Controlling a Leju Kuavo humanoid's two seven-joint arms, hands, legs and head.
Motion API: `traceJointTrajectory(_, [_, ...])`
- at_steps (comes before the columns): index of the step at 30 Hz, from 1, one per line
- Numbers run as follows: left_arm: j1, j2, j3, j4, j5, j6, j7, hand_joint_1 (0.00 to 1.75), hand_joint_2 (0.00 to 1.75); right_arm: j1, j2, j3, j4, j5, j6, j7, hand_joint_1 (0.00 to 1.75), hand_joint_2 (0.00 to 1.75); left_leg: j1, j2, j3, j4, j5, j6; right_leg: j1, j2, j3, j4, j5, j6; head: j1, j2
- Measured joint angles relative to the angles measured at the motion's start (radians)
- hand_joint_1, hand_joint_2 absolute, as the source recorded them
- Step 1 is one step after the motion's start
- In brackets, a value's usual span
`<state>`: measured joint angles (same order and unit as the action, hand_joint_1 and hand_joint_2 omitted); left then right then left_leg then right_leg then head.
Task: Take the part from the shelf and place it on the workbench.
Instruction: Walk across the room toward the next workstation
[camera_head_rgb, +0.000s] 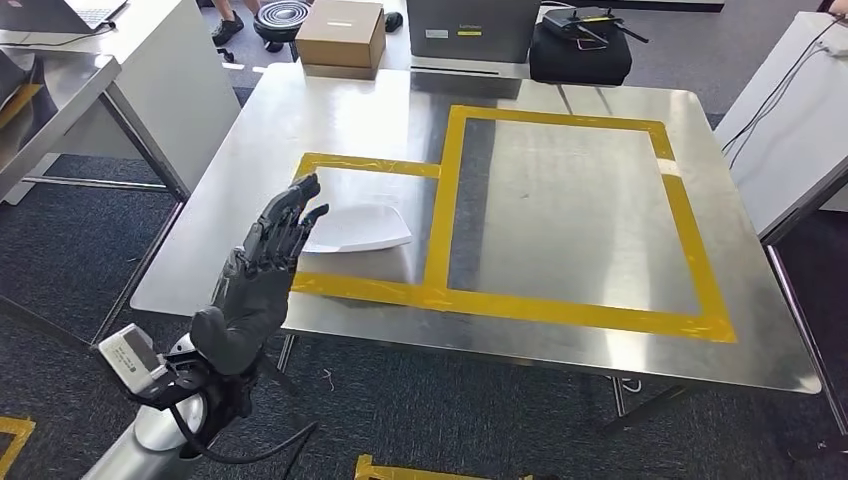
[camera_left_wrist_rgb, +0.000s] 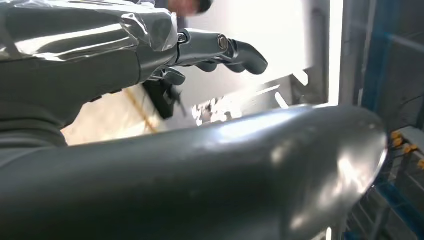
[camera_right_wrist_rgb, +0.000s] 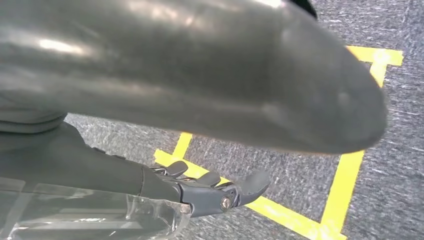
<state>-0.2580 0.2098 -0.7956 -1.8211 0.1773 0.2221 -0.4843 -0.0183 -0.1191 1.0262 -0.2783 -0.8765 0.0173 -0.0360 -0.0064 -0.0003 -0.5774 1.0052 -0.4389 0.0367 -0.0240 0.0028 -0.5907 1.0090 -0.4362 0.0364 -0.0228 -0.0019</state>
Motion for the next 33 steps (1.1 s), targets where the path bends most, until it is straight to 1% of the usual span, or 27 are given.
traceJointTrajectory(2, [0.04,0.017,0.018,0.054,0.055,-0.037,-0.011,0.0,0.0,0.001,0.005,0.0,0.004,-0.014,0.001,-0.005,0.0,0.0,0.004,0.0,-0.005,0.011,-0.013,-0.01,-0.003,0.001,-0.004,-0.003,0.009,-0.014,0.0,0.0])
traceJointTrajectory(4, [0.088,0.032,0.047,0.126,0.081,-0.047,-0.019,0.0,0.0,0.003,0.009,0.0,0.007,-0.025,0.0,-0.009,0.0,0.0,0.01,0.0,-0.03,0.079,-0.076,-0.023,-0.007,0.001,-0.014,-0.005,0.019,-0.029,-0.003,0.0])
traceJointTrajectory(6, [0.139,0.041,0.077,0.207,0.085,-0.041,-0.012,0.0,0.0,0.006,0.009,0.0,0.01,-0.033,0.0,-0.01,0.0,0.0,0.015,0.0,-0.072,0.203,-0.159,-0.034,-0.004,0.002,-0.03,-0.005,0.03,-0.037,-0.005,0.0])
traceJointTrajectory(7, [0.163,0.043,0.091,0.254,0.087,-0.037,-0.003,0.0,0.0,0.009,0.009,0.0,0.011,-0.037,0.001,-0.009,0.0,0.0,0.017,0.0,-0.083,0.25,-0.183,-0.036,-0.002,0.002,-0.04,-0.005,0.037,-0.039,-0.004,0.0])
traceJointTrajectory(8, [0.185,0.043,0.104,0.305,0.089,-0.032,0.006,0.0,0.0,0.011,0.009,0.0,0.011,-0.042,0.001,-0.008,0.0,0.0,0.018,0.0,-0.077,0.262,-0.19,-0.036,-0.001,0.002,-0.05,-0.004,0.044,-0.039,-0.005,0.0])
traceJointTrajectory(9, [0.201,0.042,0.116,0.359,0.093,-0.023,0.016,0.0,0.0,0.013,0.009,0.0,0.011,-0.047,0.001,-0.008,0.0,0.0,0.018,0.0,-0.05,0.234,-0.179,-0.034,0.001,0.002,-0.06,-0.004,0.053,-0.038,-0.005,0.0])
traceJointTrajectory(11, [0.215,0.036,0.138,0.472,0.106,0.003,0.035,0.0,0.0,0.015,0.011,0.0,0.011,-0.056,0.001,-0.008,0.0,0.0,0.016,0.0,0.046,0.095,-0.139,-0.023,0.003,0.003,-0.075,-0.005,0.07,-0.033,-0.005,0.0])
traceJointTrajectory(12, [0.217,0.03,0.147,0.525,0.113,0.015,0.04,0.0,0.0,0.016,0.012,0.0,0.011,-0.059,0.001,-0.01,0.0,0.0,0.013,0.0,0.081,0.034,-0.123,-0.017,0.005,0.003,-0.078,-0.007,0.078,-0.029,-0.004,0.0])
traceJointTrajectory(13, [0.218,0.025,0.157,0.575,0.122,0.025,0.044,0.0,0.0,0.015,0.014,0.0,0.011,-0.062,0.001,-0.011,0.0,0.0,0.009,0.0,0.101,-0.004,-0.113,-0.011,0.006,0.002,-0.08,-0.01,0.086,-0.024,-0.004,0.0])
traceJointTrajectory(14, [0.22,0.02,0.166,0.621,0.13,0.033,0.046,0.0,0.0,0.015,0.015,0.0,0.012,-0.064,0.0,-0.012,0.0,0.0,0.003,-0.001,0.102,-0.017,-0.107,-0.005,0.005,0.001,-0.079,-0.013,0.094,-0.017,-0.004,0.0])
traceJointTrajectory(16, [0.222,0.01,0.181,0.699,0.148,0.055,0.062,0.0,0.0,0.017,0.017,0.002,0.011,-0.067,-0.002,-0.011,0.0,0.0,-0.002,0.0,0.092,-0.021,-0.084,0.009,0.002,0.0,-0.078,-0.023,0.111,-0.004,-0.005,0.0])
traceJointTrajectory(17, [0.222,0.003,0.187,0.733,0.159,0.07,0.074,0.0,0.0,0.019,0.017,0.004,0.011,-0.07,-0.004,-0.01,0.0,0.0,-0.002,0.001,0.088,-0.027,-0.069,0.014,0.001,-0.001,-0.081,-0.024,0.11,-0.001,-0.004,0.0])
traceJointTrajectory(18, [0.221,-0.006,0.193,0.771,0.173,0.085,0.086,0.0,0.0,0.023,0.016,0.007,0.009,-0.073,-0.005,-0.007,0.0,0.0,0.0,0.003,0.08,-0.034,-0.051,0.021,0.001,-0.001,-0.089,-0.008,0.088,-0.003,-0.003,0.0])
traceJointTrajectory(19, [0.22,-0.015,0.198,0.809,0.188,0.098,0.095,0.0,0.0,0.026,0.014,0.011,0.006,-0.076,-0.006,-0.005,0.0,0.0,0.003,0.004,0.069,-0.041,-0.033,0.025,0.002,-0.001,-0.102,0.028,0.048,-0.011,-0.002,0.0])
traceJointTrajectory(21, [0.219,-0.033,0.206,0.892,0.211,0.122,0.105,0.0,0.0,0.028,0.008,0.021,0.001,-0.085,-0.009,-0.001,0.0,0.0,0.002,0.006,0.039,-0.042,-0.007,0.031,0.001,-0.001,-0.132,0.155,-0.059,-0.025,0.0,0.0])
traceJointTrajectory(22, [0.217,-0.041,0.207,0.934,0.219,0.133,0.107,0.0,0.0,0.028,0.006,0.026,-0.001,-0.091,-0.011,0.001,0.0,0.0,0.001,0.007,0.023,-0.04,0.005,0.031,0.001,-0.001,-0.139,0.219,-0.091,-0.024,0.0,0.0])
traceJointTrajectory(23, [0.215,-0.049,0.207,0.977,0.227,0.141,0.109,0.0,0.0,0.028,0.004,0.03,-0.001,-0.098,-0.013,0.003,0.0,0.0,0.001,0.008,0.008,-0.039,0.017,0.03,0.0,-0.001,-0.132,0.26,-0.103,-0.017,0.0,0.0])
traceJointTrajectory(24, [0.213,-0.057,0.207,1.017,0.236,0.147,0.112,0.0,0.0,0.028,0.002,0.034,-0.002,-0.106,-0.015,0.004,0.0,0.0,0.001,0.009,-0.008,-0.036,0.028,0.028,0.0,-0.002,-0.107,0.267,-0.096,-0.005,0.0,0.0])
traceJointTrajectory(25, [0.211,-0.064,0.207,1.054,0.243,0.15,0.114,0.0,0.0,0.027,0.001,0.037,-0.003,-0.113,-0.017,0.004,0.0,0.0,0.001,0.009,-0.024,-0.032,0.038,0.024,-0.001,-0.002,-0.065,0.234,-0.08,0.006,0.0,0.0])
traceJointTrajectory(26, [0.21,-0.069,0.207,1.083,0.249,0.15,0.116,0.0,0.0,0.027,0.001,0.04,-0.004,-0.117,-0.019,0.004,0.0,0.0,0.002,0.01,-0.038,-0.026,0.046,0.021,-0.001,-0.002,-0.009,0.171,-0.069,0.013,0.0,0.0])
traceJointTrajectory(27, [0.209,-0.075,0.207,1.106,0.252,0.15,0.117,0.0,0.0,0.025,0.0,0.042,-0.005,-0.121,-0.02,0.004,0.0,0.0,0.001,0.01,-0.05,-0.019,0.052,0.016,0.001,-0.002,0.052,0.091,-0.072,0.013,-0.001,0.0])
traceJointTrajectory(28, [0.207,-0.078,0.207,1.125,0.254,0.149,0.118,0.0,0.0,0.024,0.0,0.045,-0.005,-0.123,-0.021,0.004,0.0,0.0,0.0,0.01,-0.059,-0.013,0.059,0.01,0.003,-0.002,0.095,0.029,-0.081,0.008,-0.002,0.0])
traceJointTrajectory(29, [0.205,-0.081,0.207,1.141,0.255,0.149,0.118,0.0,0.0,0.023,0.0,0.047,-0.005,-0.124,-0.021,0.005,0.0,0.0,-0.001,0.01,-0.064,-0.009,0.066,0.004,0.006,-0.001,0.119,-0.013,-0.093,0.002,-0.002,0.0])
traceJointTrajectory(30, [0.203,-0.084,0.207,1.155,0.257,0.149,0.118,0.0,0.0,0.022,-0.001,0.049,-0.006,-0.125,-0.021,0.005,0.0,0.0,0.0,0.01,-0.067,-0.008,0.073,-0.002,0.009,0.0,0.126,-0.03,-0.099,-0.005,-0.002,0.0])
traceJointTrajectory(31, [0.201,-0.086,0.207,1.168,0.258,0.148,0.119,0.0,0.0,0.023,-0.001,0.051,-0.006,-0.126,-0.021,0.005,0.0,0.0,0.001,0.01,-0.068,-0.01,0.081,-0.008,0.009,-0.001,0.118,-0.03,-0.093,-0.012,-0.003,0.0])
traceJointTrajectory(32, [0.2,-0.089,0.207,1.179,0.26,0.149,0.12,0.0,0.0,0.022,0.0,0.053,-0.006,-0.127,-0.021,0.005,0.0,0.0,0.004,0.008,-0.072,-0.007,0.079,-0.014,0.007,-0.002,0.112,-0.032,-0.086,-0.02,-0.002,0.0])
traceJointTrajectory(33, [0.199,-0.09,0.206,1.189,0.26,0.149,0.122,0.0,0.0,0.022,0.0,0.054,-0.007,-0.13,-0.021,0.005,0.0,0.0,0.007,0.007,-0.078,0.006,0.059,-0.021,0.005,-0.004,0.104,-0.033,-0.076,-0.03,-0.003,0.0])
